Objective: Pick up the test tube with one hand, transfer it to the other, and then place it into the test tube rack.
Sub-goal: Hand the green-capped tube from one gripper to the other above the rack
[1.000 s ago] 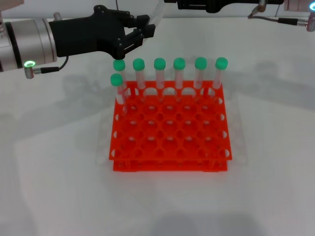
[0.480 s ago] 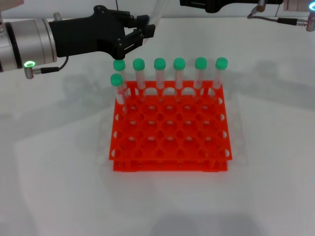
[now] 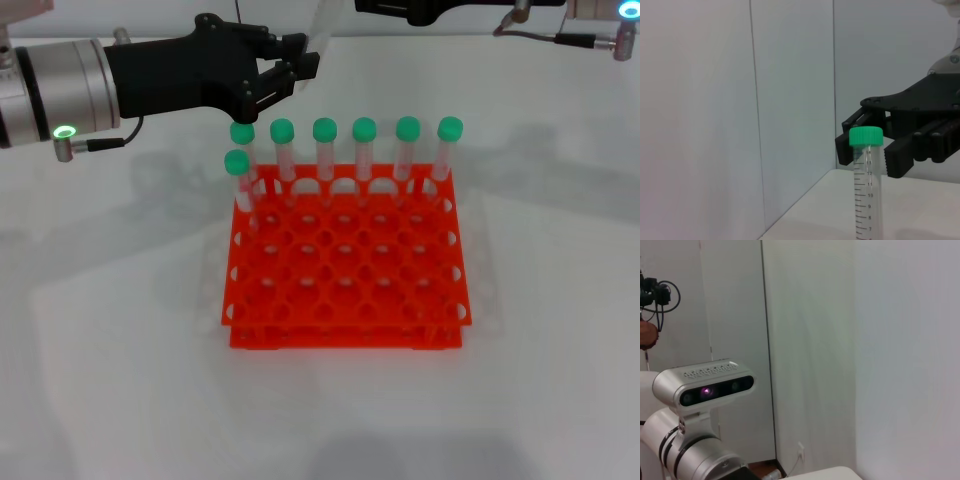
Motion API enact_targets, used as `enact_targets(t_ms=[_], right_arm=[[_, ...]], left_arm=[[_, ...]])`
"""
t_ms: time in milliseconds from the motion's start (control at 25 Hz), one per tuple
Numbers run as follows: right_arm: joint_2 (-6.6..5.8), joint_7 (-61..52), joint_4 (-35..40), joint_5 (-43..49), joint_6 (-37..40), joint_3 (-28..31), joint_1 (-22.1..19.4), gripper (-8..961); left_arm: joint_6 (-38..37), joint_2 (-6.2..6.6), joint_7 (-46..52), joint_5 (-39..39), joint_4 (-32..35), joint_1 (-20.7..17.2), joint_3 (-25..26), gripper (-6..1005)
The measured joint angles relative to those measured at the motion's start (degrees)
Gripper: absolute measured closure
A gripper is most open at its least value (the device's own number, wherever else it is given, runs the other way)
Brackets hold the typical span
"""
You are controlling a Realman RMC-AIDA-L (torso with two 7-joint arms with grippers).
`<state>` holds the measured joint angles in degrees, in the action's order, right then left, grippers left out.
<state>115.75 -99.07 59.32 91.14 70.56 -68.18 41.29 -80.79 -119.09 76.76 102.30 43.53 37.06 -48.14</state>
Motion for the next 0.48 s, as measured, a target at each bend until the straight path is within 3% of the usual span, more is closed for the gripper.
enact_targets(t_ms=[480], right_arm=[[0.00, 0.30, 0.00, -0.73, -0.13, -0.11, 0.04, 560]], left_arm=[[0.03, 0.00, -0.04, -0.07, -0.12, 0.11, -0.03, 814]])
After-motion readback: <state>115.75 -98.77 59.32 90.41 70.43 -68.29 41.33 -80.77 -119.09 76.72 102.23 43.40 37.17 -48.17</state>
